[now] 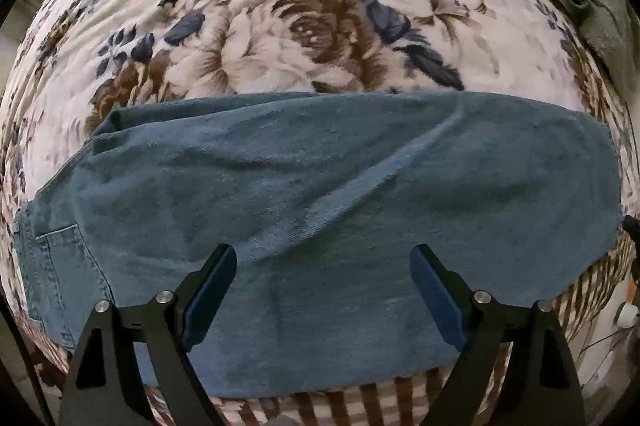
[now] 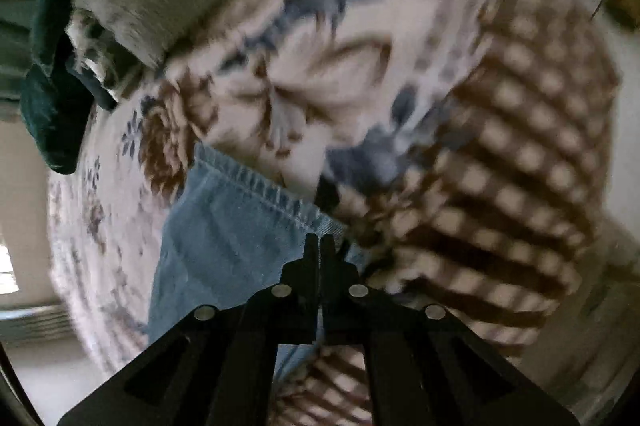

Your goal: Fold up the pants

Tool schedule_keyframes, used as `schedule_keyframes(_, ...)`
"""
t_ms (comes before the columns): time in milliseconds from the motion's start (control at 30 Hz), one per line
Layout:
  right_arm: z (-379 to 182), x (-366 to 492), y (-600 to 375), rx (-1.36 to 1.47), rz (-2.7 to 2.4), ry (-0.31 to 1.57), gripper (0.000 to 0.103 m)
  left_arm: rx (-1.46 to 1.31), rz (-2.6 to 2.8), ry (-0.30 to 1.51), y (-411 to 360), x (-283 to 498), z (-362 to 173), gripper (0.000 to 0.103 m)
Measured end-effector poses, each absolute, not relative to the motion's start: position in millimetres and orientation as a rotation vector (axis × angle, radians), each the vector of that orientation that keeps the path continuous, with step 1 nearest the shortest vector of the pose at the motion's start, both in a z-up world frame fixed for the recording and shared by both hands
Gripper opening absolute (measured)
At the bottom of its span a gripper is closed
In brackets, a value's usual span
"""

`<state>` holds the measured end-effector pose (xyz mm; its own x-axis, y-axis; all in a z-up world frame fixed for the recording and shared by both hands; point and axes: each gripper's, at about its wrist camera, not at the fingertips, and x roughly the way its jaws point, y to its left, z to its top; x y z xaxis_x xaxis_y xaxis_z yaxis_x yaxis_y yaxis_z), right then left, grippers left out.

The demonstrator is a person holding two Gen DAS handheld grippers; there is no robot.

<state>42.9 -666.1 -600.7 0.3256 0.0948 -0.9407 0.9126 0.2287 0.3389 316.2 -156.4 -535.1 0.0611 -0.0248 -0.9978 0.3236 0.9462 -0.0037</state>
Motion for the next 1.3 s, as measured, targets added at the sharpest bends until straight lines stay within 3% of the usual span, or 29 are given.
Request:
schedule_keyframes(67,-613.3,43.9,-670.3,1.23,-0.753,1.113,0.011,0.246,-0.255,1.487,-158.3,316.2,-537.3,0.088)
schedule_keyframes(267,-625.3,62.3,-672.8,1.136,-0.758,1.18,0.012,0.234,-0.236,1.496,-169.5,314.8,-547.5,0.088)
schedule_keyframes(333,-622.8,65.3,-676.9,1.138,-0.768,1.172,0.028,0.22,-0.238,1.501,-171.5,313.4,-546.9,0.088)
schedule_keyframes(400,-621.1,66.5,-680.5,1.122,-0.775,1.178,0.08,0.215,-0.246,1.502,-173.2,310.8,-546.5,0.088)
schedule_keyframes(433,-623.5,67.3,-681.0,1.124,-0.767,1.184,0.082,0.213,-0.25,1.503,-175.9,310.1,-546.3,0.088)
schedule_keyframes(500,-631.9,70.8,-679.9,1.16,-0.728,1.217,0.077,0.208,-0.255,1.509,-178.2,307.1,-547.7,0.088)
schedule_keyframes(567,-629.4,69.2,-674.2,1.133,-0.751,1.196,0.04,0.199,-0.26,1.515,-174.9,308.3,-546.1,0.088)
schedule_keyframes(600,-626.3,70.2,-669.5,1.103,-0.747,1.179,0.012,0.198,-0.258,1.513,-176.1,307.4,-547.0,0.088)
schedule_keyframes(767,-596.5,85.8,-641.8,0.849,-0.757,1.181,0.009,0.186,-0.258,1.526,-170.6,292.5,-555.8,0.088)
schedule_keyframes(1000,-543.9,81.3,-631.9,0.783,-0.722,1.159,0.008,0.177,-0.263,1.522,-165.8,282.3,-549.3,0.088)
schedule_keyframes(1267,-618.7,68.1,-651.2,0.923,-0.73,1.484,0.013,0.177,-0.252,1.511,-154.1,289.2,-541.4,0.088)
schedule_keyframes(1300,-611.7,74.4,-649.5,0.893,-0.729,1.5,0.023,0.18,-0.242,1.497,-149.5,290.1,-536.4,0.088)
